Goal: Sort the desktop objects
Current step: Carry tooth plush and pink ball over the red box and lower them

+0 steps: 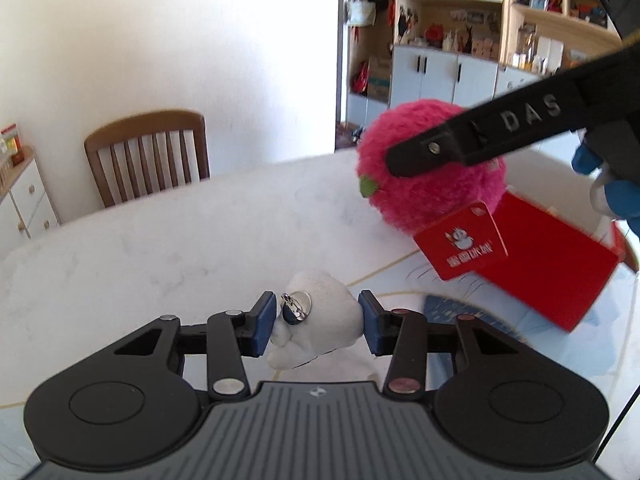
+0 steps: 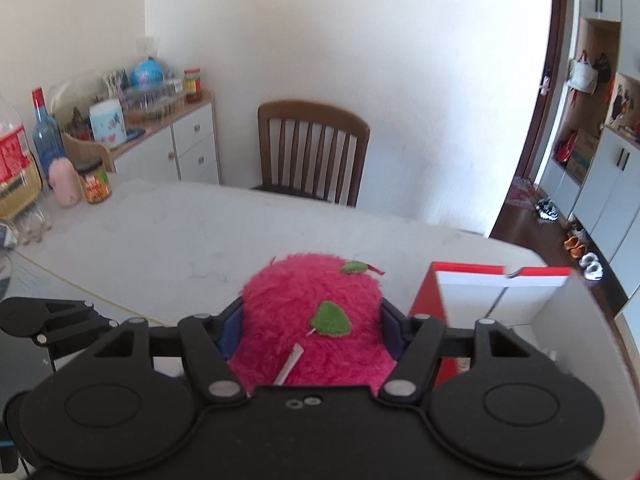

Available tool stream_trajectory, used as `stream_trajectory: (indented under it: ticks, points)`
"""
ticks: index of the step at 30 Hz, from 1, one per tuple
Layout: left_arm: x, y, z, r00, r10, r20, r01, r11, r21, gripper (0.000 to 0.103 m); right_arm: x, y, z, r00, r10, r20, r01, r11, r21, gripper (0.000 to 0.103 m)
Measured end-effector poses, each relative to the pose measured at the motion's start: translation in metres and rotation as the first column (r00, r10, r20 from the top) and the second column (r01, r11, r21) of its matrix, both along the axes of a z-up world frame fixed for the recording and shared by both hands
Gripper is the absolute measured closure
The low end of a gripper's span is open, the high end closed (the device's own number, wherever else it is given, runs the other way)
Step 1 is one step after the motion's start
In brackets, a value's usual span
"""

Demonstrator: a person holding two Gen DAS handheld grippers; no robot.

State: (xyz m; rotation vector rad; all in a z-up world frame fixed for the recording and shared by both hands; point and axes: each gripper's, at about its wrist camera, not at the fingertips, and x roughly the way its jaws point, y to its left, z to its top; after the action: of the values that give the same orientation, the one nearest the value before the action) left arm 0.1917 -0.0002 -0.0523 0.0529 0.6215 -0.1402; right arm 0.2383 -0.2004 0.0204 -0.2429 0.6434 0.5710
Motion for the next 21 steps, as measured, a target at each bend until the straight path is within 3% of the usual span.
stream_trajectory:
  ticks: [11, 21]
  points:
    - [-0.044, -0.035, 0.057, 0.992, -0.086, 0.091, 0.087, 0.996, -0.007, 0.06, -0.051, -0.051, 0.049, 0.993, -0.089, 0.083, 0.087, 0.996, 0.034, 0.0]
    - [-0.043, -0.088, 0.081, 0.982, -0.132, 0.136, 0.129, 0.991, 0.032, 0.06, -0.05, -0.114, 0.066, 0.984, -0.131, 0.118, 0.123, 0.99, 0.073, 0.0]
